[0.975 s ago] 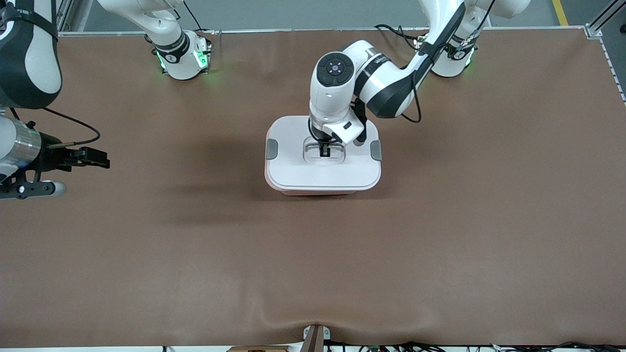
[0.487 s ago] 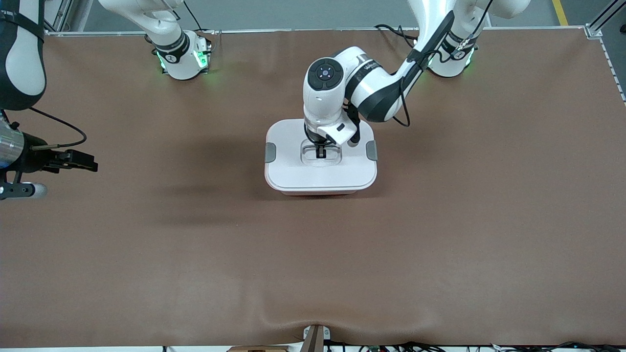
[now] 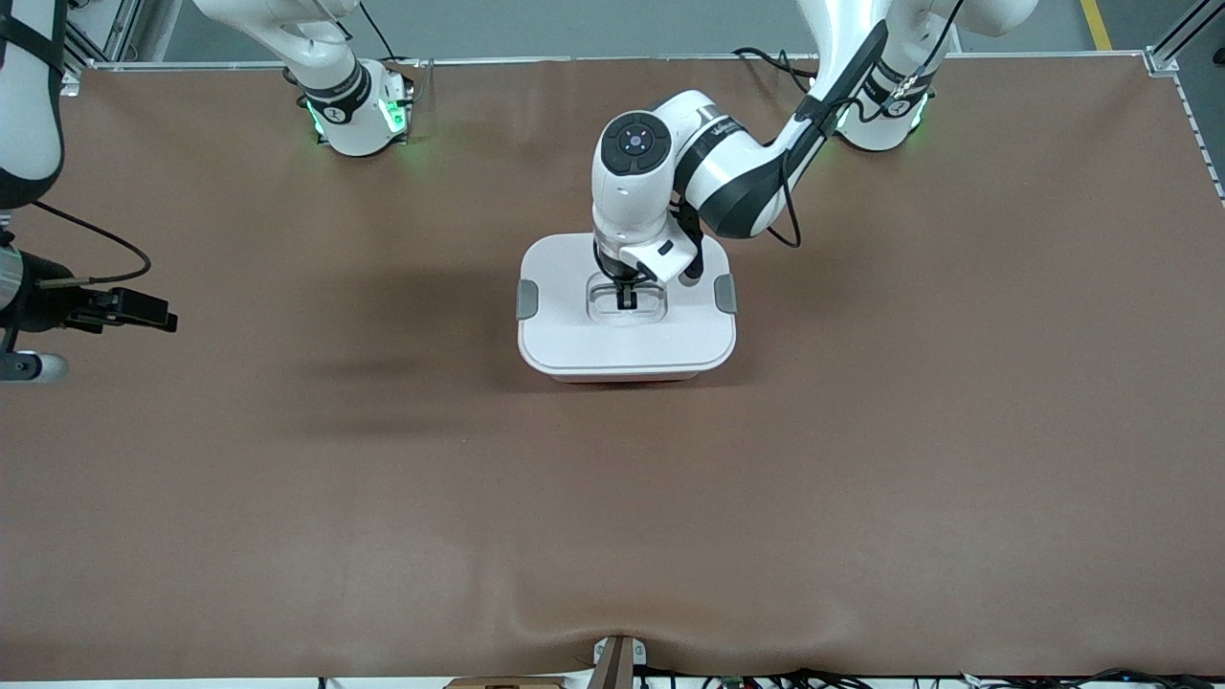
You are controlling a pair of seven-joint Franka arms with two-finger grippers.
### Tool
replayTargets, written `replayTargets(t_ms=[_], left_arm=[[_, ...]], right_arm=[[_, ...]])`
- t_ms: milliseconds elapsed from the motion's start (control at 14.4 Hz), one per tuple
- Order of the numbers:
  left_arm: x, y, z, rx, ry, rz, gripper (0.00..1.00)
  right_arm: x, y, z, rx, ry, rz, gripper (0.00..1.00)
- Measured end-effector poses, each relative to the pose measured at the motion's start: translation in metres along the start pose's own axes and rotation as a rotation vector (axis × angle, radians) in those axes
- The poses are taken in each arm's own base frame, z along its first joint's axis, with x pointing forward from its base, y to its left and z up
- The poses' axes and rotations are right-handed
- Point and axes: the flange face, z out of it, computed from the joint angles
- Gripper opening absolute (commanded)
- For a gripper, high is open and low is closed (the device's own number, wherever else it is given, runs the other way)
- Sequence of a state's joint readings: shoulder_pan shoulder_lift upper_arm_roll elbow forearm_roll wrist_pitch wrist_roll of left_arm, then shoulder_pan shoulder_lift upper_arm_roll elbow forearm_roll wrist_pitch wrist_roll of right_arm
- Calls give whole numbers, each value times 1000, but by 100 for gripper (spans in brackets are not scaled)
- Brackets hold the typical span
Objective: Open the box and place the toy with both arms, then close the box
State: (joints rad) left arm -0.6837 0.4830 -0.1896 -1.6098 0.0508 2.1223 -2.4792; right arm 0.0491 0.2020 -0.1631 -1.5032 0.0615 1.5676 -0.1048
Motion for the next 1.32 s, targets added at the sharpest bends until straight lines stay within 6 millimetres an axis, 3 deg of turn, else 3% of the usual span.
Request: replayTargets(t_ms=[209,418,696,975,1323], left_arm=[[-4,-4,3,1,-1,0,0],[-11,-11,11,3,4,7,0],[-13,-13,15,-18,20,15,0],[-13,-13,16,-38,39,35,0],[-15,-16,19,-54,56,68,0]], right_arm=[[-12,5,-11,7,-20,7,100],[-32,21,-31,21,-30,-7,100],[-40,20,-42,25,-33,-24,100],[-38,-1,-51,20,-13,-71,100],[-45,-22,-81,15,17,-110,100]])
